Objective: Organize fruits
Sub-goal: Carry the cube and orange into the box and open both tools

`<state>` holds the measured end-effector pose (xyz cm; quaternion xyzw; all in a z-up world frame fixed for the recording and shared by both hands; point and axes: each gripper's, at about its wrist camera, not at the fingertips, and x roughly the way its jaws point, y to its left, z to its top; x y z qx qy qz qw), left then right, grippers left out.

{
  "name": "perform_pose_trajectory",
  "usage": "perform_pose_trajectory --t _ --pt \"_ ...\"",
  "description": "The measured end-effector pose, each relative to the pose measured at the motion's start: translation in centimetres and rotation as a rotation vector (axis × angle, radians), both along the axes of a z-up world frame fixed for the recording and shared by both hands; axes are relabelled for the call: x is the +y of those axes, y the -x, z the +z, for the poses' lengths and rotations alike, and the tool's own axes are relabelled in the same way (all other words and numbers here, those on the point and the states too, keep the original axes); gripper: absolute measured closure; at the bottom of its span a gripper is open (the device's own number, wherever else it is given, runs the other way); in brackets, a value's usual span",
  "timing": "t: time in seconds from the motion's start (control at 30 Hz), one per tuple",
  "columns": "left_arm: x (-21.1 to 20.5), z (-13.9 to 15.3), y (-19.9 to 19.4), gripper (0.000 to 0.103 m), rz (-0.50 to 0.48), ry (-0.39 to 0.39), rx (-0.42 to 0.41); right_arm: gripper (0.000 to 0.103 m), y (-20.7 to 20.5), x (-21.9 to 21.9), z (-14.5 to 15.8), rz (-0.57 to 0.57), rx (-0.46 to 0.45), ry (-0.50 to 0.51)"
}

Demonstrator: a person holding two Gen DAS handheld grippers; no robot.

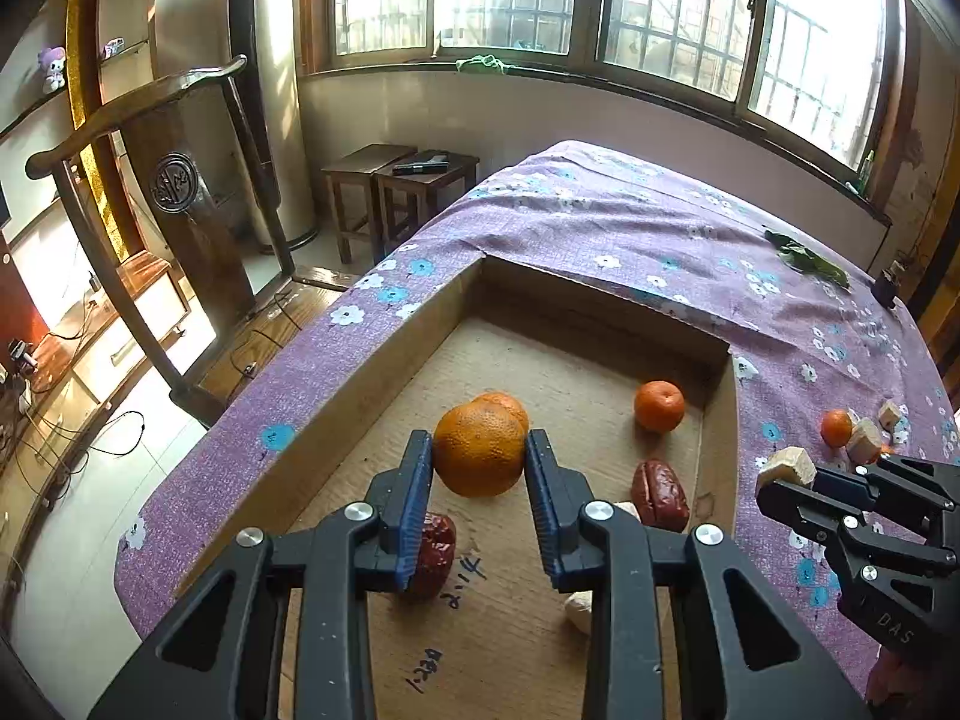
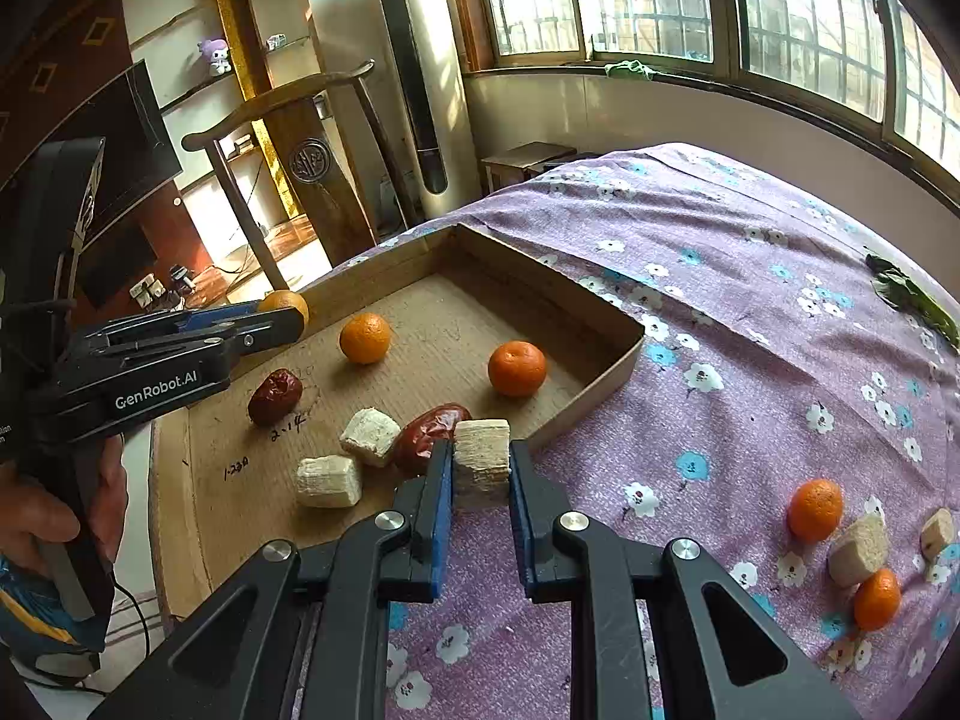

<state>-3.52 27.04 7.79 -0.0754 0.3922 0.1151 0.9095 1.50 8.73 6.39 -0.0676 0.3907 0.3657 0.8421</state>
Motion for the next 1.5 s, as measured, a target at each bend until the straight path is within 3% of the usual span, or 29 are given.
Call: perform_pose_trajectory --t 0.67,1.07,1.1,1.17,1.2,1.23,1.27,1.33,1.4,1.5 --pt "3.1 -1.8 -3.1 0.073 0.041 -0.018 0.062 0.084 -3.5 7.1 -1.8 0.088 0.038 0.059" --pt "4.4 -2.9 -4.4 0.071 0.059 0.041 0.127 0.083 -4.9 9.7 -3.8 0.116 0.074 0.113" --pt "4.5 -3.0 -4.4 0.07 0.058 0.053 0.132 0.083 -4.9 9.8 -3.9 0.115 0.073 0.11" --pt "4.6 -3.0 -4.4 0.054 0.063 0.06 0.13 0.083 -4.8 9.9 -4.0 0.122 0.083 0.109" --pt "4.6 -2.9 -4.3 0.041 0.063 0.06 0.123 0.081 -4.6 9.9 -4.0 0.126 0.08 0.11" --pt "4.5 -2.7 -4.2 0.037 0.063 0.062 0.113 0.075 -4.4 9.9 -3.9 0.13 0.073 0.107" --pt "4.5 -2.6 -4.0 0.036 0.067 0.059 0.105 0.071 -4.3 9.8 -3.9 0.13 0.07 0.1" --pt "4.3 -2.4 -3.8 0.029 0.074 0.048 0.098 0.049 -4.0 9.3 -3.6 0.122 0.067 0.078" --pt "4.0 -2.2 -3.6 0.027 0.076 0.042 0.091 0.044 -3.7 8.8 -3.1 0.113 0.061 0.055" --pt "3.5 -1.9 -3.1 0.027 0.074 0.043 0.077 0.043 -3.0 7.9 -2.1 0.103 0.046 0.039"
